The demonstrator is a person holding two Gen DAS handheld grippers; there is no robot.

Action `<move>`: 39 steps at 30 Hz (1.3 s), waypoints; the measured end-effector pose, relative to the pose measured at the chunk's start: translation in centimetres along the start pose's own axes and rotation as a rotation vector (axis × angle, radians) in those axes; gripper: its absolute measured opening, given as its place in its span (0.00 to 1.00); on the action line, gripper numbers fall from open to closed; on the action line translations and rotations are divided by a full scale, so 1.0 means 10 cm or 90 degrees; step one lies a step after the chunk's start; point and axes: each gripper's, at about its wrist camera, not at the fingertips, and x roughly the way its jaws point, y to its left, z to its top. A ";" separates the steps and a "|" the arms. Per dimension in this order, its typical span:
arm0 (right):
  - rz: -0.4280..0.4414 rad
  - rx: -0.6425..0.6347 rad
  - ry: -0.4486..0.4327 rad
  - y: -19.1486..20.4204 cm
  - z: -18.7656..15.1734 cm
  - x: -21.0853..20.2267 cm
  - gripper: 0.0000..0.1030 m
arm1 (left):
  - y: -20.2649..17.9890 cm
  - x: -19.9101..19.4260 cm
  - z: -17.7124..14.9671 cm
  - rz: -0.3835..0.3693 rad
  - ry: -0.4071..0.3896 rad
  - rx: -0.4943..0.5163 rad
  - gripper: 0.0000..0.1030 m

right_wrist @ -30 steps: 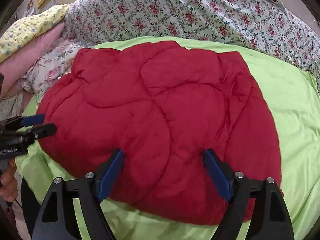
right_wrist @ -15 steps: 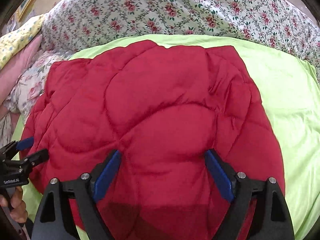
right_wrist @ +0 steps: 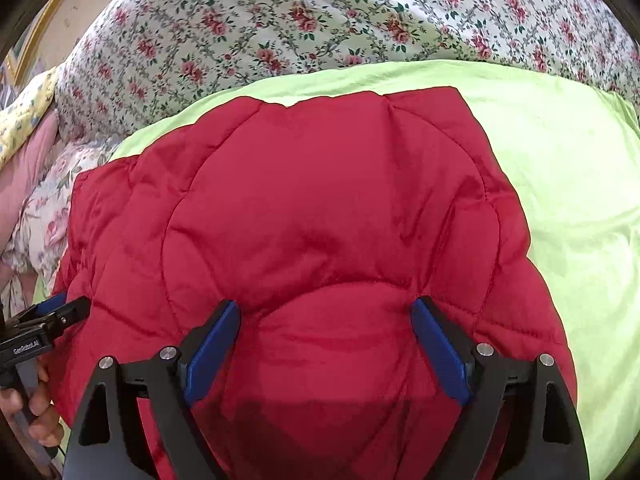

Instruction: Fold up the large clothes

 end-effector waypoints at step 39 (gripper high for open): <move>-0.021 -0.061 -0.008 0.25 -0.88 -0.62 0.90 | -0.28 -0.52 -0.75 0.016 -0.001 0.054 1.00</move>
